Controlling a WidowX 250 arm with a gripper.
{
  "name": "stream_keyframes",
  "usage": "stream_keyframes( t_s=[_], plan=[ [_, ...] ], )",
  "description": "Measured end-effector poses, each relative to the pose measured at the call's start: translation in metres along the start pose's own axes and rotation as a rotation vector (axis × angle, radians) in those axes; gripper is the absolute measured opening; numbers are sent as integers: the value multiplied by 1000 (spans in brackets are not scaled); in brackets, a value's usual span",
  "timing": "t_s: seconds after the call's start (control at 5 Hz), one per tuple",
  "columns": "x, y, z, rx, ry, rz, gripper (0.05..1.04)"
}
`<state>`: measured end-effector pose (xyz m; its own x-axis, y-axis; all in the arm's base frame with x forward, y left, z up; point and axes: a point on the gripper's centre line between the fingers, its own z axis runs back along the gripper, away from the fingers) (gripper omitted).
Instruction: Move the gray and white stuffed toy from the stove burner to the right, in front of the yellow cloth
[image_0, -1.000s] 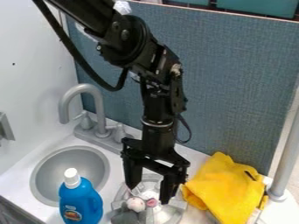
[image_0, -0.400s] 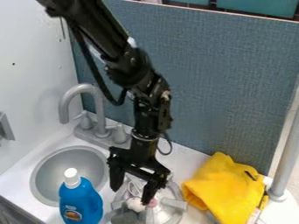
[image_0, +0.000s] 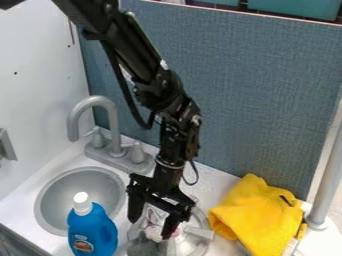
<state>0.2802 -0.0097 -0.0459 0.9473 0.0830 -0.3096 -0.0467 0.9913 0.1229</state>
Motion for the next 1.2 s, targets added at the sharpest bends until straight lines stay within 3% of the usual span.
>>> stream_keyframes(
  t_s=[0.2,0.4,0.6,0.8,1.0,1.2],
  plan=[
    [7,-4,-14,-6,36,-3,932],
    [11,-6,-26,-1,74,22,671],
    [14,-7,-27,-35,88,38,510],
    [9,-19,-12,-147,94,8,479],
    [-6,-53,51,-237,-48,-105,479],
    [-24,-77,77,-241,-68,-175,479]
  ],
)
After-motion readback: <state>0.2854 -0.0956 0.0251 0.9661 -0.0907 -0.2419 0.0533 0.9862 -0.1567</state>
